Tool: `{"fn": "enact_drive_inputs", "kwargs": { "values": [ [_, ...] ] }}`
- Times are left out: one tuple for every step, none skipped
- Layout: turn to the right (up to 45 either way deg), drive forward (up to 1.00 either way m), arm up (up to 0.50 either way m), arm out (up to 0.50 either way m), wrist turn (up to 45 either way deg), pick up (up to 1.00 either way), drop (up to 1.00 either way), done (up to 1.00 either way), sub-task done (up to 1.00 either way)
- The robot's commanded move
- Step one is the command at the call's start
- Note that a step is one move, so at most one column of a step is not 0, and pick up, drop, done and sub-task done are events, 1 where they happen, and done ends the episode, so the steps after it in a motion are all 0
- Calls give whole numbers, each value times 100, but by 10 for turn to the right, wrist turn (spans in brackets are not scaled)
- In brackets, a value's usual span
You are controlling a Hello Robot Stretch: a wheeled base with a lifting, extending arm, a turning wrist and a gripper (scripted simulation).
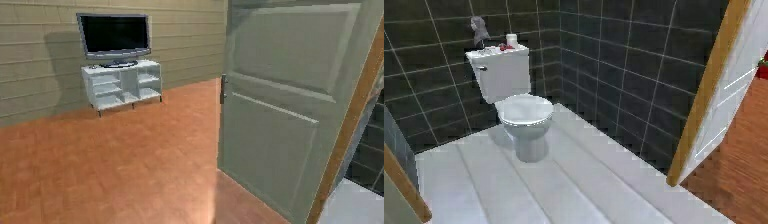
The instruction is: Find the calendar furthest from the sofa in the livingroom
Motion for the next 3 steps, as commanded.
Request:
{"fn": "enact_drive_inputs", "kwargs": {
  "values": [
    [-270, 0, 0, 0, 0, 0, 0, 0, 0],
    [0, 100, 0, 0, 0, 0, 0, 0, 0],
    [-60, 0, 0, 0, 0, 0, 0, 0, 0]
  ]
}}
